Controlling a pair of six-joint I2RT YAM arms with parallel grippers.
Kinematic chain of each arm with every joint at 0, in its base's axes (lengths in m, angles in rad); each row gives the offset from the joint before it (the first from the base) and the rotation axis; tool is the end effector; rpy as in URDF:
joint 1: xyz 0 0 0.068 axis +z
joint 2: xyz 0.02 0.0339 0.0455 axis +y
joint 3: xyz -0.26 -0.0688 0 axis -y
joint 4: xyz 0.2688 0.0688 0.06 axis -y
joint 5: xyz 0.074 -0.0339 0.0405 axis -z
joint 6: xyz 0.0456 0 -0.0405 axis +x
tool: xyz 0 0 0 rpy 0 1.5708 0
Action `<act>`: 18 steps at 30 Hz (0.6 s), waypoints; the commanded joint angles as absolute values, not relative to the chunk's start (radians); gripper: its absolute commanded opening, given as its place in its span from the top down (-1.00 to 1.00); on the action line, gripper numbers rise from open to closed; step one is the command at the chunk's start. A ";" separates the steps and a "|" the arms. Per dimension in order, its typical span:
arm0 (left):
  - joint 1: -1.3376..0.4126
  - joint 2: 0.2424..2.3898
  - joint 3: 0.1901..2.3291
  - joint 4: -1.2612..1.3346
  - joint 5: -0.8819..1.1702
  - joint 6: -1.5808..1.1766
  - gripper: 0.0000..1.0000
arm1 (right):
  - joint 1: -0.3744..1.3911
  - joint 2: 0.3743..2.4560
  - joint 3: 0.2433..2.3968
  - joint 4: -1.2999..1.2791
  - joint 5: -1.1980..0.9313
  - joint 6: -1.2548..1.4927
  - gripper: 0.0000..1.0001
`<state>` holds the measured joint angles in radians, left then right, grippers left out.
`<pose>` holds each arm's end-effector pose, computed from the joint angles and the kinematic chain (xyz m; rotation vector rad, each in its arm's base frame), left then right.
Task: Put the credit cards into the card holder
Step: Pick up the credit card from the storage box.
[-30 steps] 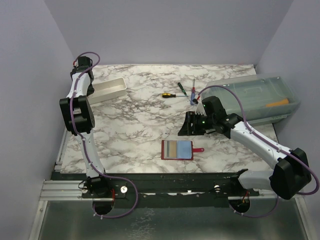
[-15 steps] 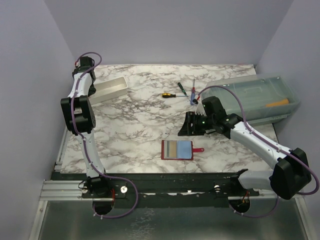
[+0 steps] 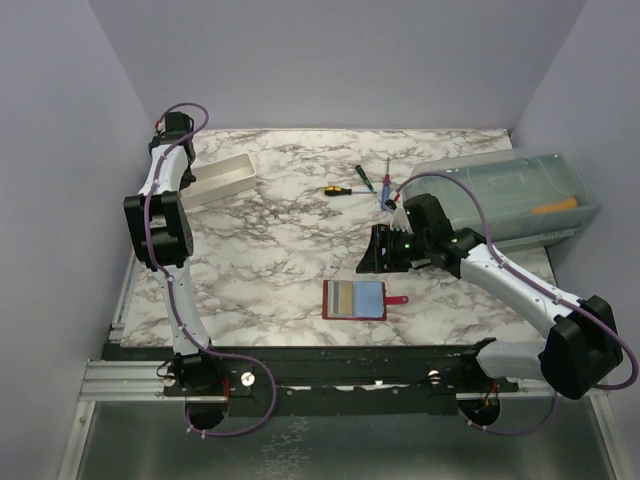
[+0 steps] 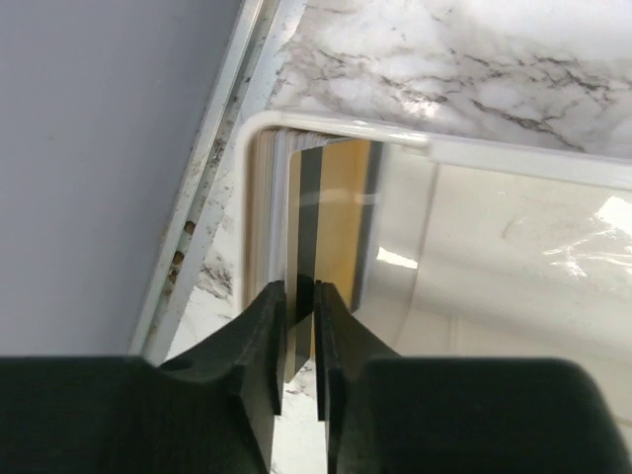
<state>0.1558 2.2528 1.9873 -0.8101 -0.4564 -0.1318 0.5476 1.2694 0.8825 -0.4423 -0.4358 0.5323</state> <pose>0.5043 0.0996 0.2016 -0.5216 2.5414 0.6093 0.2395 0.1686 0.2309 -0.2384 2.5422 0.9916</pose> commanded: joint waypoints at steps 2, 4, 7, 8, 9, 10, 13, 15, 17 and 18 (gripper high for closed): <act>0.142 2.208 1.968 -0.821 -0.471 -0.124 0.72 | 0.543 1.253 0.874 -0.434 -0.450 0.538 -0.17; 0.141 2.214 1.973 -0.822 -0.476 -0.122 0.74 | 0.543 1.253 0.876 -0.436 -0.452 0.538 -0.16; 0.140 2.212 1.973 -0.821 -0.478 -0.124 0.82 | 0.543 1.252 0.877 -0.437 -0.453 0.537 -0.17; 0.139 2.210 1.974 -0.821 -0.480 -0.124 0.85 | 0.542 1.253 0.878 -0.437 -0.453 0.538 -0.17; 0.138 2.210 1.976 -0.821 -0.480 -0.124 0.86 | 0.542 1.252 0.879 -0.438 -0.454 0.539 -0.17; 0.137 2.208 1.979 -0.821 -0.479 -0.124 0.88 | 0.542 1.253 0.878 -0.437 -0.454 0.539 -0.16; 0.130 2.199 1.989 -0.819 -0.479 -0.122 0.88 | 0.543 1.253 0.880 -0.440 -0.450 0.538 -0.16; 0.125 2.192 1.999 -0.821 -0.477 -0.118 0.88 | 0.542 1.251 0.880 -0.440 -0.451 0.539 -0.17; 0.124 2.187 2.003 -0.822 -0.484 -0.115 0.88 | 0.543 1.250 0.880 -0.440 -0.449 0.541 -0.17; 0.122 2.183 2.001 -0.821 -0.488 -0.114 0.88 | 0.543 1.251 0.879 -0.440 -0.450 0.541 -0.17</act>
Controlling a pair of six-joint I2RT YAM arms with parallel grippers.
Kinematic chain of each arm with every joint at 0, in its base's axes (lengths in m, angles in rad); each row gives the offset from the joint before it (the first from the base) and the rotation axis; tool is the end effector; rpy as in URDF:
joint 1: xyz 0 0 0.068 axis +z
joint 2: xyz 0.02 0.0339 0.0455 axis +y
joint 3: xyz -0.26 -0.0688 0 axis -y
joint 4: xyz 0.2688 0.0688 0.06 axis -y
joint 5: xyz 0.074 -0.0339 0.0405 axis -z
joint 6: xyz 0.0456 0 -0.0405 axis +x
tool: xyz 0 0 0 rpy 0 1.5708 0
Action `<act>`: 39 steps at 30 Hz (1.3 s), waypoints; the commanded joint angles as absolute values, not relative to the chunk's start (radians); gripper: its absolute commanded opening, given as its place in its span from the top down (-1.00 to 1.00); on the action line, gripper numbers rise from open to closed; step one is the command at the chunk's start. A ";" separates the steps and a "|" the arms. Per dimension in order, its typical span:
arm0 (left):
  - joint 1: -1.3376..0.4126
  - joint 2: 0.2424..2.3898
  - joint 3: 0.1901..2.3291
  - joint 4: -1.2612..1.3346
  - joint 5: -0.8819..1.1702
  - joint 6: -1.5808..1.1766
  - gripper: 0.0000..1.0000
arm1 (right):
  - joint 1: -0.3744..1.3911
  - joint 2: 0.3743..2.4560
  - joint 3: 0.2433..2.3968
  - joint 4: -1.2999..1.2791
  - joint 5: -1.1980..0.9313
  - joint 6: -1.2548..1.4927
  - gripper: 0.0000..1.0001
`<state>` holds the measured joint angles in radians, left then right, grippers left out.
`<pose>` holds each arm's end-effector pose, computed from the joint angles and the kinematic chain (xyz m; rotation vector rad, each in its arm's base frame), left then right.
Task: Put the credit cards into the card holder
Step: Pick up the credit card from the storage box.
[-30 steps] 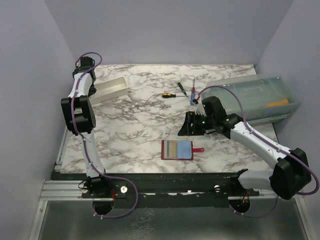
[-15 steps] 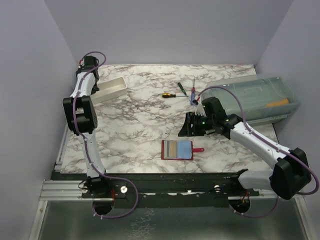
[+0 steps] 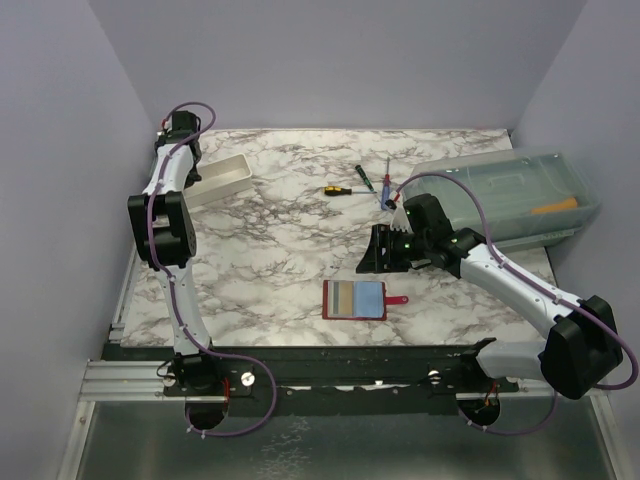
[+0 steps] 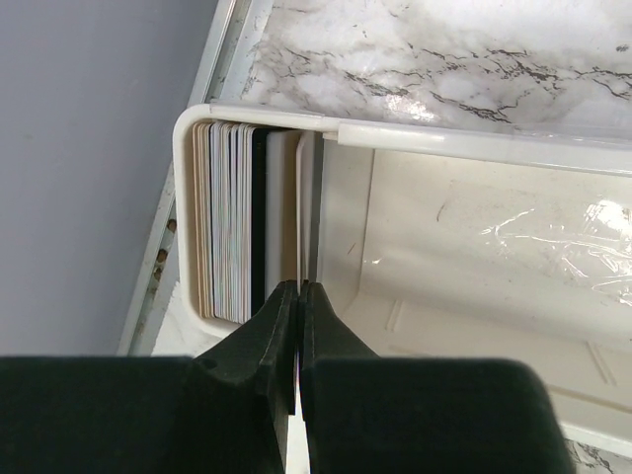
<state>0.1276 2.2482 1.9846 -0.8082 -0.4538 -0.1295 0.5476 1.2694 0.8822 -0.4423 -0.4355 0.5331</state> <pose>0.5064 0.0851 0.2030 -0.4818 2.5423 0.5957 0.2395 0.1686 0.2308 -0.2372 2.5428 0.9914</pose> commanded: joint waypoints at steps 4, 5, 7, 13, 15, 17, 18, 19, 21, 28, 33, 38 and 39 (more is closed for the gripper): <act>0.121 2.165 1.983 -0.821 -0.520 -0.107 0.88 | 0.543 1.252 0.877 -0.441 -0.453 0.545 -0.17; 0.121 2.160 1.980 -0.821 -0.530 -0.104 0.88 | 0.543 1.249 0.877 -0.442 -0.451 0.546 -0.17; 0.121 2.147 1.974 -0.821 -0.536 -0.105 0.91 | 0.543 1.246 0.877 -0.442 -0.451 0.546 -0.16; 0.122 2.061 1.980 -0.819 -0.470 -0.141 1.00 | 0.543 1.243 0.886 -0.455 -0.442 0.543 -0.17; 0.119 2.012 1.985 -0.822 -0.399 -0.163 1.00 | 0.543 1.242 0.887 -0.463 -0.423 0.539 -0.17; 0.114 1.944 1.973 -0.820 -0.267 -0.204 1.00 | 0.542 1.241 0.893 -0.484 -0.391 0.529 -0.17; 0.113 1.909 1.959 -0.815 -0.169 -0.224 1.00 | 0.542 1.241 0.899 -0.497 -0.374 0.523 -0.17; 0.113 1.871 1.940 -0.803 -0.069 -0.250 1.00 | 0.543 1.240 0.907 -0.510 -0.361 0.519 -0.17; 0.103 1.775 1.842 -0.711 0.216 -0.287 1.00 | 0.543 1.234 0.928 -0.529 -0.349 0.513 -0.17; -0.053 1.412 1.271 0.042 0.784 -0.681 1.00 | 0.542 1.177 1.019 -0.467 -0.429 0.586 -0.18; -0.295 1.284 0.932 0.630 0.757 -1.037 1.00 | 0.541 1.116 1.018 -0.255 -0.508 0.723 -0.37; -0.474 1.249 0.798 0.815 0.690 -1.138 1.00 | 0.541 1.070 0.999 -0.154 -0.479 0.827 -0.41; -0.493 1.250 0.785 0.837 0.693 -1.158 1.00 | 0.540 1.057 0.988 -0.142 -0.468 0.838 -0.41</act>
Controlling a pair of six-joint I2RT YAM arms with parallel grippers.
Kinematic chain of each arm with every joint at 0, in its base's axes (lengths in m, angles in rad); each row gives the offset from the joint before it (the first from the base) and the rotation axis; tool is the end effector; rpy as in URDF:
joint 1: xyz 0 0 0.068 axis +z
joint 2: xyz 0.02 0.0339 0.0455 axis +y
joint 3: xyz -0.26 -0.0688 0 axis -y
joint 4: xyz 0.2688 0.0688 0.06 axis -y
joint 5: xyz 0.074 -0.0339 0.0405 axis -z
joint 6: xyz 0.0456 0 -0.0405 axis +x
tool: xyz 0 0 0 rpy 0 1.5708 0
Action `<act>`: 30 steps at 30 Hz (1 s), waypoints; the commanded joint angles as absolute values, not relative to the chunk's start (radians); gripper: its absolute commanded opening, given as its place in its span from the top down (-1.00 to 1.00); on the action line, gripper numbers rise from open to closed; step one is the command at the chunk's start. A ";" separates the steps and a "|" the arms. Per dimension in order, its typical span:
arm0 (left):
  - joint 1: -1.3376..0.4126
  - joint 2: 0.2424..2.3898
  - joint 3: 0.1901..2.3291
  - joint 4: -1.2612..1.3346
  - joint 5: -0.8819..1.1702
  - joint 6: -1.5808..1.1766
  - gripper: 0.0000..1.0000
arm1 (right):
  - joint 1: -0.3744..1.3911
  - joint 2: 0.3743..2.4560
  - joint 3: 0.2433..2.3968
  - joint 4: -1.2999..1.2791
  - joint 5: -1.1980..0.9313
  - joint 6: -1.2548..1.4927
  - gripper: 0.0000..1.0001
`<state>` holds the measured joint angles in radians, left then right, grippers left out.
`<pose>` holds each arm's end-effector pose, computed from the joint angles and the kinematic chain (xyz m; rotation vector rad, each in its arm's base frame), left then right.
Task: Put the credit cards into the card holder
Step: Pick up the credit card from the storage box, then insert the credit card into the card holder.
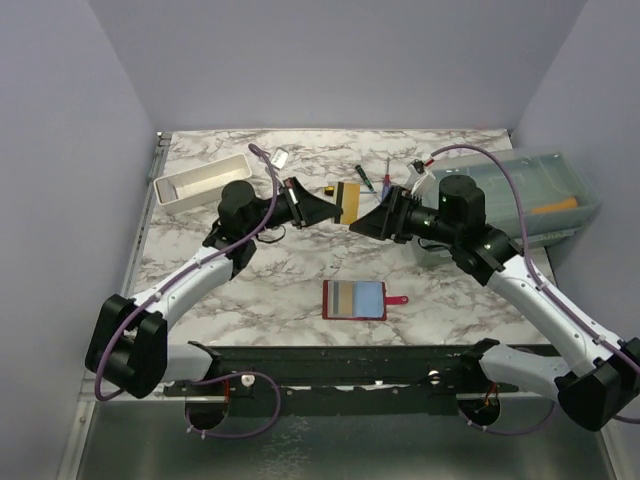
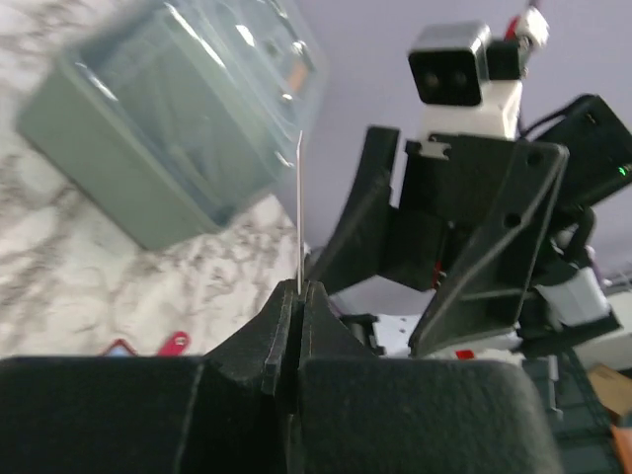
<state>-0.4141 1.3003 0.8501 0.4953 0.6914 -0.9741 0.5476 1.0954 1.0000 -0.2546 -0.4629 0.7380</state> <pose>0.2883 -0.1585 0.3060 0.1428 1.7742 -1.5757 0.2303 0.1643 0.3394 -0.1438 2.1053 1.2658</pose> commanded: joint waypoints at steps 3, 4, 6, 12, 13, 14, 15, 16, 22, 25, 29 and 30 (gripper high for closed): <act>-0.544 1.250 0.739 0.899 0.680 -1.195 1.00 | 0.541 1.010 0.942 -0.073 -0.451 0.879 -0.35; -0.556 1.252 0.724 0.926 0.677 -1.215 1.00 | 0.541 0.993 0.924 -0.053 -0.445 0.894 -0.29; -0.575 1.261 0.696 0.977 0.666 -1.249 1.00 | 0.541 0.966 0.891 -0.014 -0.441 0.919 -0.21; -0.625 1.295 0.653 1.108 0.646 -1.308 1.00 | 0.541 0.905 0.821 0.059 -0.432 0.962 0.27; -0.632 1.298 0.647 1.112 0.640 -1.309 1.00 | 0.541 0.891 0.807 0.059 -0.421 0.966 0.41; -0.637 1.302 0.643 1.113 0.638 -1.309 1.00 | 0.541 0.881 0.797 0.056 -0.414 0.966 0.57; -0.641 1.308 0.636 1.113 0.638 -1.310 1.00 | 0.541 0.875 0.793 0.048 -0.409 0.966 0.71; -0.646 1.312 0.628 1.113 0.637 -1.311 1.00 | 0.541 0.874 0.791 0.030 -0.404 0.962 0.87; -0.631 1.331 0.595 0.815 0.623 -1.244 0.01 | 0.541 0.874 0.794 -0.232 -0.329 0.832 1.00; -0.626 1.303 0.634 0.399 0.534 -1.071 -0.30 | 0.541 0.915 0.776 -0.408 -0.330 0.724 1.00; -0.627 1.346 0.687 0.065 0.443 -0.931 -0.14 | 0.541 1.039 0.743 -0.539 -0.475 0.615 0.99; -0.628 1.373 0.688 0.046 0.459 -0.923 -0.06 | 0.541 1.069 0.737 -0.553 -0.502 0.600 0.99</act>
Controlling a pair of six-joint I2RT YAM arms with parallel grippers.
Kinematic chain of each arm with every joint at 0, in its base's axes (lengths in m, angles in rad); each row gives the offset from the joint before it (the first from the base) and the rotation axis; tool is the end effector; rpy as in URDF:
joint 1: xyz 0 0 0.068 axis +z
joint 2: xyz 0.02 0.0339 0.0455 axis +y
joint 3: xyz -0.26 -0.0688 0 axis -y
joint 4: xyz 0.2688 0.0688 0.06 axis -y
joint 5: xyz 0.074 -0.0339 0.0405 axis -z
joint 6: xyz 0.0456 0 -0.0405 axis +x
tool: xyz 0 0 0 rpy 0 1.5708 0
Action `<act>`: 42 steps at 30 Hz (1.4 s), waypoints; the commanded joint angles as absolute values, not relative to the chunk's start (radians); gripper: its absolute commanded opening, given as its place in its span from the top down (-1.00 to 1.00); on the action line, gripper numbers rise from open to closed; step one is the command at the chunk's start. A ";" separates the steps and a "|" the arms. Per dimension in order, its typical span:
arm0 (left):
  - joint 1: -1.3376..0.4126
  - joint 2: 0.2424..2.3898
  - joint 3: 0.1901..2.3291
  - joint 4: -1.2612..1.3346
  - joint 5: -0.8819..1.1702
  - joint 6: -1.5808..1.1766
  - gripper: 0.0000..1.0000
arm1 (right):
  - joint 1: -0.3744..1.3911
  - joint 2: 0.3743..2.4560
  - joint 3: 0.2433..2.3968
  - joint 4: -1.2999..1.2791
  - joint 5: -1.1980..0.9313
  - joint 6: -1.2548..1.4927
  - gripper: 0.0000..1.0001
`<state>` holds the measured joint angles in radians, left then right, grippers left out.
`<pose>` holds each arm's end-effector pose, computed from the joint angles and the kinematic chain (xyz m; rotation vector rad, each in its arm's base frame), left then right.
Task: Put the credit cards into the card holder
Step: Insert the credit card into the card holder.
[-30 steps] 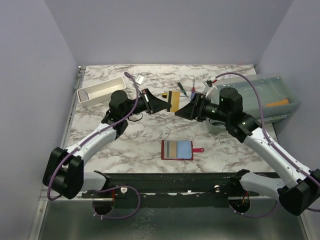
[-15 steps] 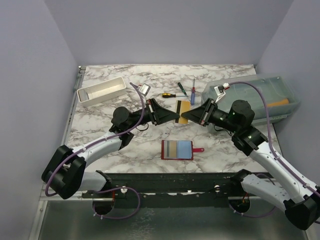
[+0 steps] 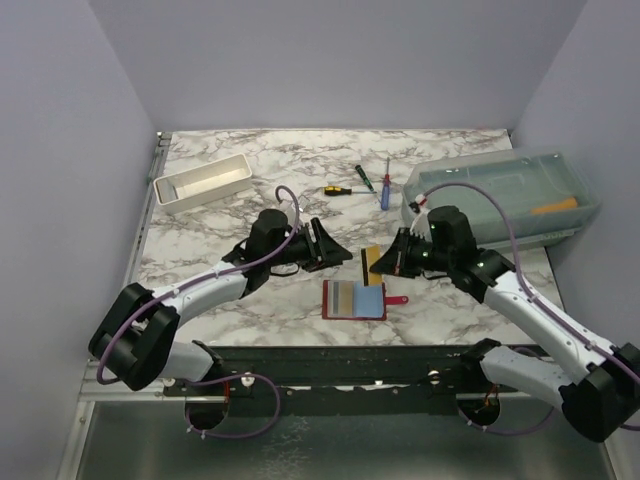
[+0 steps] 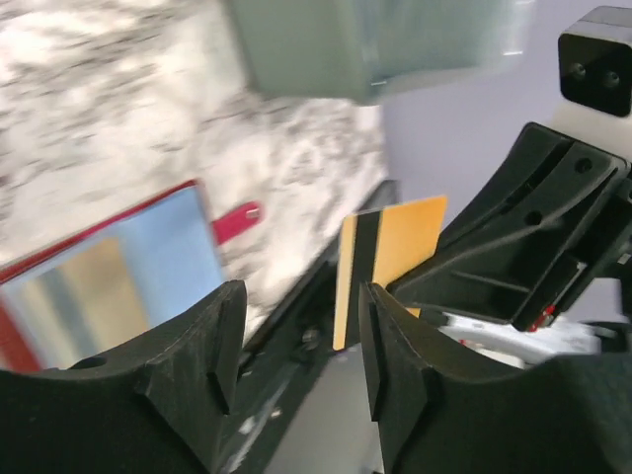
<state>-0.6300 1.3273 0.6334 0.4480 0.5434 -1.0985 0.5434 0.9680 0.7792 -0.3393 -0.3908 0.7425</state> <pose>0.2382 -0.2028 0.2125 -0.0435 2.1451 -1.6232 0.2035 0.1432 0.2776 -0.0312 2.2837 1.1409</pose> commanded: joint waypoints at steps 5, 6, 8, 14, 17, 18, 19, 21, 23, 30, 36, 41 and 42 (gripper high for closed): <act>-0.675 1.485 0.676 0.032 0.460 -0.906 0.17 | 0.542 1.126 0.678 -0.485 -0.594 0.638 0.99; -0.681 1.499 0.674 0.031 0.451 -0.901 0.21 | 0.542 1.144 0.669 -0.466 -0.611 0.646 0.99; -0.693 1.518 0.672 0.027 0.429 -0.892 0.22 | 0.543 1.210 0.661 -0.453 -0.617 0.655 0.99; -0.711 1.548 0.680 0.026 0.398 -0.872 0.29 | 0.543 1.295 0.650 -0.408 -0.611 0.671 0.99; -0.712 1.559 0.669 0.024 0.384 -0.871 0.34 | 0.544 1.322 0.638 -0.366 -0.627 0.682 0.99; -0.711 1.560 0.665 0.023 0.380 -0.872 0.35 | 0.545 1.326 0.636 -0.360 -0.625 0.684 0.99; -0.712 1.561 0.662 0.023 0.377 -0.873 0.35 | 0.545 1.328 0.636 -0.357 -0.620 0.685 0.99; -0.712 1.562 0.658 0.021 0.370 -0.868 0.36 | 0.544 1.329 0.634 -0.346 -0.619 0.686 0.99; -0.712 1.563 0.659 0.009 0.363 -0.860 0.36 | 0.545 1.339 0.630 -0.333 -0.623 0.689 0.99; -0.712 1.569 0.658 0.002 0.360 -0.849 0.39 | 0.545 1.390 0.631 -0.317 -0.615 0.686 0.99; -0.712 1.564 0.647 0.002 0.358 -0.851 0.39 | 0.544 1.430 0.633 -0.299 -0.615 0.683 0.99; -0.712 1.557 0.644 0.002 0.361 -0.854 0.40 | 0.545 1.458 0.635 -0.284 -0.604 0.684 0.99; -0.711 1.554 0.644 0.002 0.359 -0.854 0.40 | 0.546 1.463 0.635 -0.283 -0.601 0.685 0.99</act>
